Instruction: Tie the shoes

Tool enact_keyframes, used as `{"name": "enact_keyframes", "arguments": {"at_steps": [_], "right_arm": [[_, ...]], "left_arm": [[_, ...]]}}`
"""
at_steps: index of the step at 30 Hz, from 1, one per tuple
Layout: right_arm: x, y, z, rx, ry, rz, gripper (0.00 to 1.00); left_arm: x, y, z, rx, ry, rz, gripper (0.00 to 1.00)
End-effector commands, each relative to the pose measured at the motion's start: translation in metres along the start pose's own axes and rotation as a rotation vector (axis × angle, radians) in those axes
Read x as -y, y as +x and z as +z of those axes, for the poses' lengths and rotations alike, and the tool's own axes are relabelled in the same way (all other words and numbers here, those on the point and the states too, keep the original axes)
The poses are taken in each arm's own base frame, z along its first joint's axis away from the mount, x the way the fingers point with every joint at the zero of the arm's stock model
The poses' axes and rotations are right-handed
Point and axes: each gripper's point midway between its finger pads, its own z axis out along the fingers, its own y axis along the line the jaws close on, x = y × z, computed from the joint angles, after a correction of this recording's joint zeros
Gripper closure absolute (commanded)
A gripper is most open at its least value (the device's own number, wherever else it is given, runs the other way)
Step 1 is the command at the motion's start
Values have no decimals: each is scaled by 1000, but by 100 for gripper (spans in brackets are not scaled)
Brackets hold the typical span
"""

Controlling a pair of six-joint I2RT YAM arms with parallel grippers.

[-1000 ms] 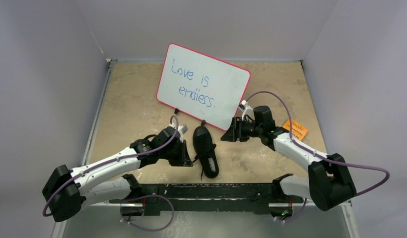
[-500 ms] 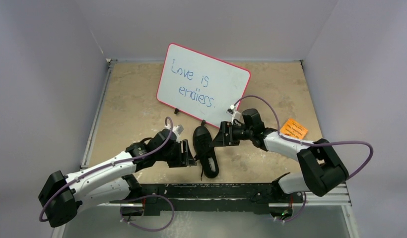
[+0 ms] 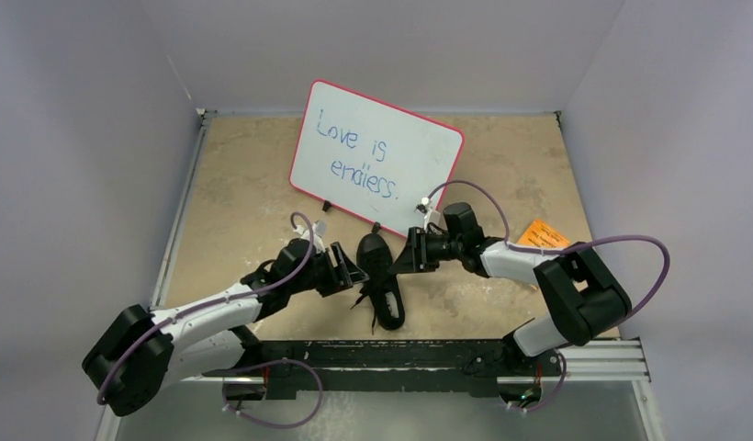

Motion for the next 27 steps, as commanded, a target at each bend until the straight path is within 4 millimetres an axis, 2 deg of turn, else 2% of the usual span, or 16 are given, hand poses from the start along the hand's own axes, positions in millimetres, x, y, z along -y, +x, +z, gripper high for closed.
{"name": "enact_keyframes", "arguments": {"at_steps": [1,4,9,11,15,17,20,24,25,26,27], "right_arm": [[-15,-5,0,11,-71,-49,51],[-16,-5,0,11,-80,-52,51],[-19,-4,1,0,-98,-55,50],[-19,-2,0,-4,-106,-52,53],[-20,1,-1,-9,-114,-53,64],[-19,3,-1,-15,-114,-47,66],[-18,4,0,-18,-114,-44,66],[-20,2,0,-18,-118,-50,63],[-20,1,0,-19,-120,-49,65],[-21,2,0,-24,-126,-48,75],[-21,4,1,-30,-136,-47,93]], "left_arm": [[25,-7,5,23,193,-51,39],[19,3,10,-10,220,-70,40],[25,10,13,-36,297,-97,41],[26,13,15,-60,311,-99,49],[16,18,20,-77,275,-109,56],[14,17,20,-65,269,-115,57],[15,15,17,-49,270,-113,50],[13,15,17,-49,258,-98,54],[12,15,17,-52,252,-95,56],[11,16,17,-55,245,-93,58],[9,17,18,-58,239,-94,61]]}}
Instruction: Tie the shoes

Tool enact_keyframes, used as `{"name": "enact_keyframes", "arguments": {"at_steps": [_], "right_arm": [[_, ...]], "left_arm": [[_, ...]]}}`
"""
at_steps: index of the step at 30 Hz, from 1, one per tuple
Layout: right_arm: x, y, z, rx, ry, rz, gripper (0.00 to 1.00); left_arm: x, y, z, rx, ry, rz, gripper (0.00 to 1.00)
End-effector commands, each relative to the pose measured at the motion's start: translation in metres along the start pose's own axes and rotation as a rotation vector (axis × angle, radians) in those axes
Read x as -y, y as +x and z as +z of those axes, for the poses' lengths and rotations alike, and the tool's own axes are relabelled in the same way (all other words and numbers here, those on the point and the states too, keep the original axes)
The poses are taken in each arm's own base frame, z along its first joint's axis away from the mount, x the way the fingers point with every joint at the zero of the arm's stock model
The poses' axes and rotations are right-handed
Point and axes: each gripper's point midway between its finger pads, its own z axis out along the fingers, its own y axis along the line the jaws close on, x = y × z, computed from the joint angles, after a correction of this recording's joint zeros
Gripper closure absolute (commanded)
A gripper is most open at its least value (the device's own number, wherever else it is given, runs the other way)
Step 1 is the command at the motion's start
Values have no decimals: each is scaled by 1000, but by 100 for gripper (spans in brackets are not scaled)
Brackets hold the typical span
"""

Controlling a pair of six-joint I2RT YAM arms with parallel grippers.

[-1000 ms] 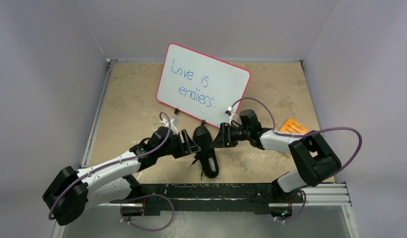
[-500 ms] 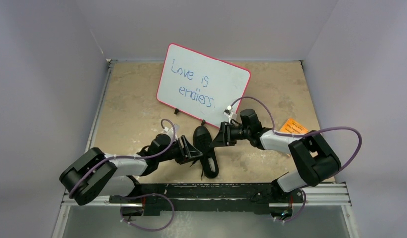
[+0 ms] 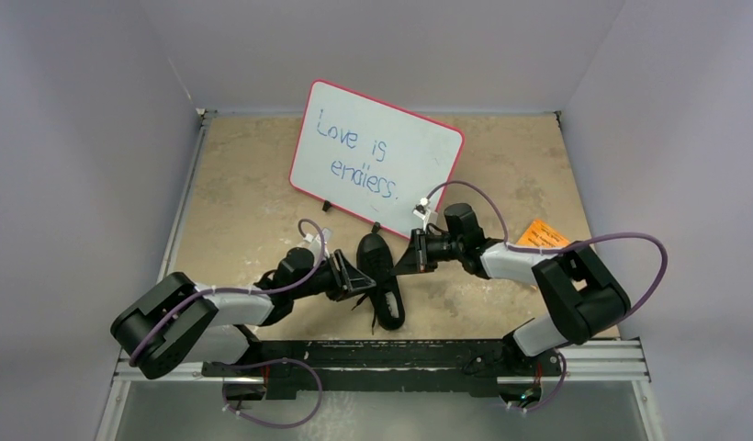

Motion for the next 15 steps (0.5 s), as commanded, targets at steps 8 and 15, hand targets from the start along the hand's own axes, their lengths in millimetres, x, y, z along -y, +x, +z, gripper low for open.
{"name": "enact_keyframes", "arguments": {"at_steps": [8,15], "right_arm": [[7,2,-7,76,51,-34,100],[32,-1,-23,162,218,-95,100]], "left_arm": [[-14,1,-7,12,-58,6,100],[-42,7,-13,-3,-205,-5,100]]}}
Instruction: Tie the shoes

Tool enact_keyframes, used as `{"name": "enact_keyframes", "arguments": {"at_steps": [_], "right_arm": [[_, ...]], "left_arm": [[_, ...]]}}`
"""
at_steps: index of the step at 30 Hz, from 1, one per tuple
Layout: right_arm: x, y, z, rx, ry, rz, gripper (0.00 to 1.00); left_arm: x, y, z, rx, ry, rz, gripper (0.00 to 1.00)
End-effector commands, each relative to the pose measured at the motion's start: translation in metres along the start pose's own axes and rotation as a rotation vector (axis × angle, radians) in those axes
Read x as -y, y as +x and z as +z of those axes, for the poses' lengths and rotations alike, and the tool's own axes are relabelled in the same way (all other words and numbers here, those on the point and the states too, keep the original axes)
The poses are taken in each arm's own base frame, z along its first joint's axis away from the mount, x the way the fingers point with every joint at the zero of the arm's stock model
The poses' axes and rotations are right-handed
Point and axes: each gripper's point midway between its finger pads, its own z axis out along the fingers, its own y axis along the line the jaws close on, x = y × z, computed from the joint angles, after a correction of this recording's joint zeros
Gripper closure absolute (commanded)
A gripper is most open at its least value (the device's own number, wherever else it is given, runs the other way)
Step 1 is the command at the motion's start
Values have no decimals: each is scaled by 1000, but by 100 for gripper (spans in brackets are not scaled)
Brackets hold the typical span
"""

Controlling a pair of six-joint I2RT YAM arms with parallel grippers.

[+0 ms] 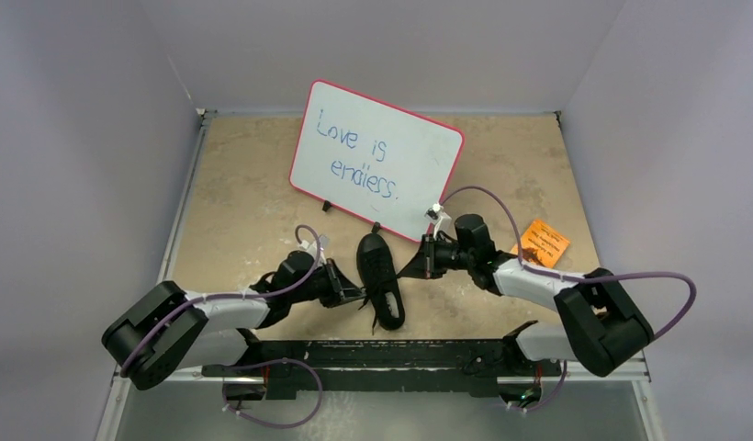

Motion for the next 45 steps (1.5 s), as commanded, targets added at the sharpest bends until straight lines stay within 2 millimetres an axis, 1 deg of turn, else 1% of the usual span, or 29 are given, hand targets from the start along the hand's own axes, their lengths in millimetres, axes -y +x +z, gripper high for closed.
{"name": "enact_keyframes", "arguments": {"at_steps": [1,3,6,10,15,17,18,19,20,21,23,24,25,26,27,28,30,32,33,34,36,37,38,39,41,42,44,45], "right_arm": [[28,-5,-3,47,148,-48,100],[34,-3,-1,40,166,-48,100],[45,0,2,36,201,-34,100],[56,-5,0,81,248,-35,100],[63,-13,-6,137,286,-37,100],[59,-15,-5,128,263,-55,100],[55,-18,-5,105,257,-89,100],[47,-31,-5,107,261,-131,100],[44,-30,-8,86,269,-140,100],[36,-35,-11,81,268,-152,97],[29,-36,-26,76,310,-147,60],[20,-36,-34,83,301,-148,45],[15,-38,-44,98,317,-154,28],[8,-42,-54,120,327,-168,14],[1,-47,-65,150,338,-192,2],[-5,-52,-77,172,361,-211,1],[-12,-63,-104,211,447,-244,1],[-25,-80,-136,266,545,-253,1],[-39,-87,-154,276,578,-250,1],[-58,-100,-174,310,600,-252,1],[-93,-125,-215,388,657,-252,1],[-103,-139,-237,444,713,-254,1],[-113,-150,-259,502,761,-262,1],[-122,-157,-274,527,789,-291,1],[-139,-165,-303,595,825,-317,1],[-146,-168,-315,629,834,-324,1],[-164,-173,-337,699,824,-347,1],[-172,-175,-346,730,815,-351,1]], "left_arm": [[-26,-1,-3,18,-139,5,100],[-33,0,-6,16,-179,-2,100],[-50,3,-10,4,-272,-7,100],[-54,7,-6,-32,-286,7,100],[-74,14,-5,-83,-371,27,100],[-74,11,-5,-79,-388,37,100],[-70,9,-5,-76,-393,56,100],[-65,6,-5,-77,-402,76,100],[-57,1,-5,-70,-397,99,100],[-56,-2,-8,-70,-432,107,100],[-51,-14,-16,-33,-491,132,79],[-48,-23,-22,6,-524,146,57],[-41,-33,-29,53,-539,164,46],[-34,-45,-37,111,-554,182,42],[-26,-53,-45,158,-551,195,39],[-15,-63,-53,208,-544,211,37],[9,-81,-73,303,-526,247,36],[33,-101,-98,397,-543,283,36],[54,-113,-113,445,-538,307,36],[78,-126,-130,495,-536,335,37],[134,-151,-168,601,-511,399,38],[175,-165,-195,681,-460,428,38],[199,-176,-215,743,-443,455,38],[223,-184,-236,799,-422,495,38],[259,-196,-273,901,-378,535,37],[273,-200,-289,944,-356,552,37],[295,-203,-316,1013,-314,580,36],[303,-204,-327,1040,-295,591,36]]}}
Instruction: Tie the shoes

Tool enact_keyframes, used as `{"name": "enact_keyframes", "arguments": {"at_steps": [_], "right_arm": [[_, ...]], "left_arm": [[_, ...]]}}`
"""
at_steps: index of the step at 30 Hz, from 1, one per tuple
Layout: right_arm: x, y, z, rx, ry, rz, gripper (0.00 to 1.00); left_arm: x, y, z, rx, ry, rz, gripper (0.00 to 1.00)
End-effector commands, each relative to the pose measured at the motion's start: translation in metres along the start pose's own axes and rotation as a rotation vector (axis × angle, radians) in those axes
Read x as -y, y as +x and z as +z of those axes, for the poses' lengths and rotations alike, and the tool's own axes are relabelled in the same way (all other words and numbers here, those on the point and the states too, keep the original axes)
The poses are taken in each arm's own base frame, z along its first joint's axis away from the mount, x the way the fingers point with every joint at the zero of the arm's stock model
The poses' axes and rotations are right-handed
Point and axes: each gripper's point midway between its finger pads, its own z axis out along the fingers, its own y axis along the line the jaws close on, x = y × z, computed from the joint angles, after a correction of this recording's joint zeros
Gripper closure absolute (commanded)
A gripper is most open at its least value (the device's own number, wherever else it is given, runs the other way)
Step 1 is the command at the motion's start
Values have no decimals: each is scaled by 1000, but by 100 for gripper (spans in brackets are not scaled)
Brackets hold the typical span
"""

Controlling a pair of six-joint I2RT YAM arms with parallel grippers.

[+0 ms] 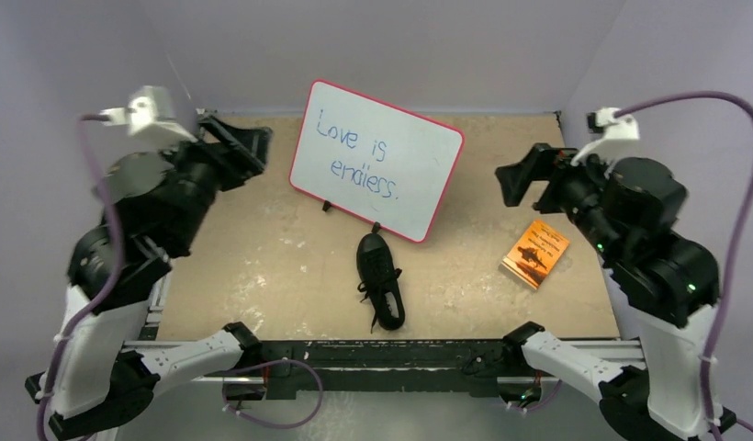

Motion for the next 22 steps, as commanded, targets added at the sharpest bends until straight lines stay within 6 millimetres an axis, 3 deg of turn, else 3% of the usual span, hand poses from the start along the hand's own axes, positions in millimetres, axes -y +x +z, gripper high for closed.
{"name": "enact_keyframes", "arguments": {"at_steps": [1,3,9,18,22], "right_arm": [[35,-15,-38,29,150,-53,1],[35,-29,-50,85,143,-32,1],[34,-40,-65,156,120,-8,1],[34,-43,-64,172,119,-10,1],[45,-40,-57,168,195,0,1]], "left_arm": [[-18,-52,-27,133,-69,152,36],[-18,-66,-36,168,-61,156,35],[-31,-80,-53,213,-98,157,34],[-37,-81,-60,212,-107,145,34],[-35,-82,-59,213,-106,143,34]]}}
